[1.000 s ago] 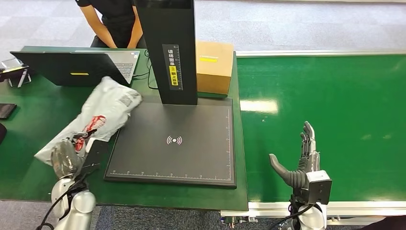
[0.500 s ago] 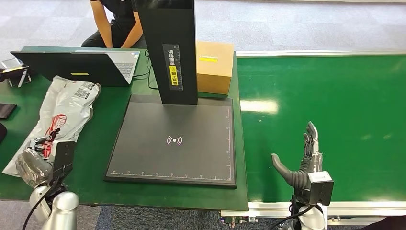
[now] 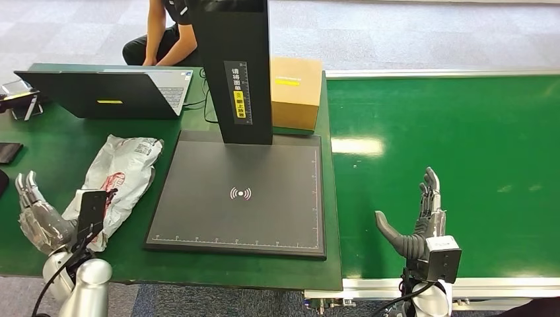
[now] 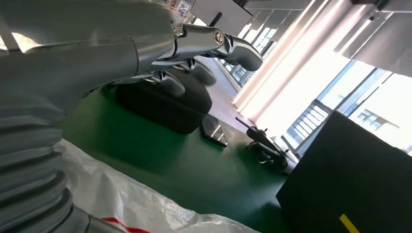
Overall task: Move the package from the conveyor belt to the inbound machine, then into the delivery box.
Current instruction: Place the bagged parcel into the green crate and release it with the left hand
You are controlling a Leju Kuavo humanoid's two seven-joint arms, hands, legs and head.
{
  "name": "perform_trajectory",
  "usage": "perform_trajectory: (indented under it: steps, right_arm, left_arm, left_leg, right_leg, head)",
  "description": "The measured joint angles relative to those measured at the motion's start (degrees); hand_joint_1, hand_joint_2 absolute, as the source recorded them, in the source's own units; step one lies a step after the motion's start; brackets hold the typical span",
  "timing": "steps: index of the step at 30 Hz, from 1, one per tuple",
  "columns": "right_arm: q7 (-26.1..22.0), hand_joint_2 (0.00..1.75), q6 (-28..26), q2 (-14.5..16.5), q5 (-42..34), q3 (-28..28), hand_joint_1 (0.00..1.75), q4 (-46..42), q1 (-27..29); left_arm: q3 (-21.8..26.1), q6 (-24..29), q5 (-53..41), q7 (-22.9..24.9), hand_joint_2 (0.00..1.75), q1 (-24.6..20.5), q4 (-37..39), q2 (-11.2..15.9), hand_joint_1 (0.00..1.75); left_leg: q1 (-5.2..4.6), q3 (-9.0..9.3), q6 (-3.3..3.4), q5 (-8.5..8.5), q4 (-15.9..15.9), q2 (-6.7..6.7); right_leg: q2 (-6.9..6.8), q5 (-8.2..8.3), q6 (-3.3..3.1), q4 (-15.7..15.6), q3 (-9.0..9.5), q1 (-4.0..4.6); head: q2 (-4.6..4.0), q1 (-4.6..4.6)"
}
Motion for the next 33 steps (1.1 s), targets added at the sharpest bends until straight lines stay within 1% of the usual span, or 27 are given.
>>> perform_trajectory:
  steps: [1,3,6,9,11,13,15,16,18,23,27,29,30,33]
  right_arm:
    - [0.0,1.75,-0.1,0.0,0.0,0.0,0.00,0.0,0.0]
    - [0.1,1.75,-0.1,0.0,0.0,0.0,0.00,0.0,0.0]
    - [0.2,1.75,-0.2,0.1,0.0,0.0,0.00,-0.1,-0.1]
    - [0.3,1.75,-0.6,0.2,-0.2,0.1,0.00,0.0,-0.3]
    - [0.3,1.75,-1.0,0.2,-0.4,0.3,0.00,0.0,-0.4]
    - [0.1,1.75,-1.3,0.3,-0.7,0.4,0.00,0.0,-0.4]
    - [-0.3,1.75,-1.7,0.3,-1.1,0.6,0.00,0.0,-0.5]
    - [-0.6,1.75,-1.8,0.3,-1.4,0.8,0.00,0.0,-0.6]
    - [-1.2,1.75,-1.9,0.2,-2.1,1.2,0.00,0.0,-1.0]
    - [-2.0,1.75,0.0,0.3,-6.5,2.3,0.00,0.0,-2.4]
    - [1.0,1.75,3.6,0.3,-10.4,4.1,0.00,0.3,-5.2]
    - [2.9,1.75,5.3,0.4,-11.1,5.3,0.00,1.0,-6.9]
    - [3.7,1.75,6.0,0.4,-11.3,6.0,0.00,1.5,-7.7]
    - [5.6,1.75,7.8,0.5,-10.5,8.2,0.00,3.7,-9.4]
  left_arm:
    - [0.6,0.0,0.0,-1.7,0.00,-0.1,-0.3,-0.5,0.00]
    - [2.6,0.1,0.7,-6.4,0.00,-0.7,-1.2,-2.0,0.00]
    - [6.7,0.3,4.4,-14.2,0.00,-1.9,-3.0,-4.8,0.00]
    - [9.5,0.3,9.6,-19.1,0.00,-2.9,-4.1,-7.0,0.00]
    - [9.8,0.3,13.3,-19.8,0.00,-3.0,-4.3,-7.9,0.00]
    - [8.7,-0.6,18.6,-18.2,0.00,-2.8,-4.3,-8.1,0.00]
    - [5.9,-3.3,25.9,-15.9,0.00,-2.3,-4.2,-8.1,0.00]
    - [4.1,-5.3,29.4,-15.0,0.00,-2.0,-4.1,-8.0,0.00]
    - [0.2,-11.2,36.0,-13.7,0.00,-1.4,-3.8,-7.9,0.00]
    - [-8.0,-29.1,48.9,-12.2,0.00,-0.2,-3.1,-7.1,0.00]
    - [-12.2,-44.7,57.0,-11.2,0.00,0.4,-2.1,-6.4,0.00]
    - [-13.7,-50.3,59.0,-11.0,0.00,0.6,-1.4,-6.2,0.00]
    - [-14.3,-52.2,59.4,-10.9,0.00,0.6,-1.1,-6.1,0.00]
    - [-15.7,-56.4,60.6,-10.3,1.31,0.6,-0.3,-6.0,0.00]
  left_leg:
    - [0.00,0.00,0.00,0.00,0.0,0.00]
    - [0.00,0.00,0.00,0.00,0.0,0.00]
    - [0.00,0.00,0.00,0.00,0.0,0.00]
    - [-0.01,0.01,0.00,0.00,0.0,0.00]
    - [-0.01,0.01,0.00,0.00,0.0,-0.01]
    - [-0.01,0.01,0.00,0.00,0.0,-0.01]
    - [-0.01,0.01,0.00,0.00,0.0,-0.01]
    - [-0.01,0.00,0.00,0.00,0.0,-0.01]
    - [-0.01,0.00,0.00,0.00,0.0,-0.01]
    - [-0.01,-0.01,0.00,0.00,0.0,-0.01]
    - [-0.01,0.00,0.00,0.00,0.0,0.00]
    - [-0.01,0.00,0.00,0.00,0.0,0.00]
    - [-0.01,0.00,0.00,0.01,0.0,0.00]
    - [0.00,0.00,-0.02,0.02,0.0,0.00]
  right_leg:
    - [0.00,0.00,0.00,0.0,0.00,0.00]
    - [0.00,0.00,0.00,0.0,0.01,-0.01]
    - [0.00,0.00,0.00,0.0,0.02,-0.02]
    - [-0.01,0.00,0.00,0.0,0.01,-0.01]
    - [-0.01,0.00,0.00,0.0,0.01,0.00]
    - [-0.01,0.00,0.00,0.0,0.01,0.01]
    - [-0.01,0.00,0.00,0.0,0.00,0.01]
    - [-0.01,0.00,0.00,0.0,0.00,0.01]
    - [-0.02,0.00,0.00,0.0,0.01,0.01]
    - [-0.01,0.01,0.01,0.0,0.03,-0.03]
    - [0.00,0.02,0.01,0.0,0.02,-0.02]
    - [0.00,0.02,0.01,0.0,0.02,0.00]
    - [0.00,0.02,0.01,0.0,0.02,0.00]
    - [-0.01,0.01,0.00,0.0,0.02,0.02]
  head:
    - [0.00,0.00]
    - [0.00,0.01]
    - [0.00,0.01]
    - [0.00,0.00]
    - [0.00,0.00]
    - [0.00,0.00]
    - [0.00,0.00]
    - [0.00,0.00]
    - [0.00,-0.01]
    - [0.00,0.01]
    - [0.00,0.01]
    - [0.00,0.01]
    - [0.00,0.00]
    - [0.00,0.01]
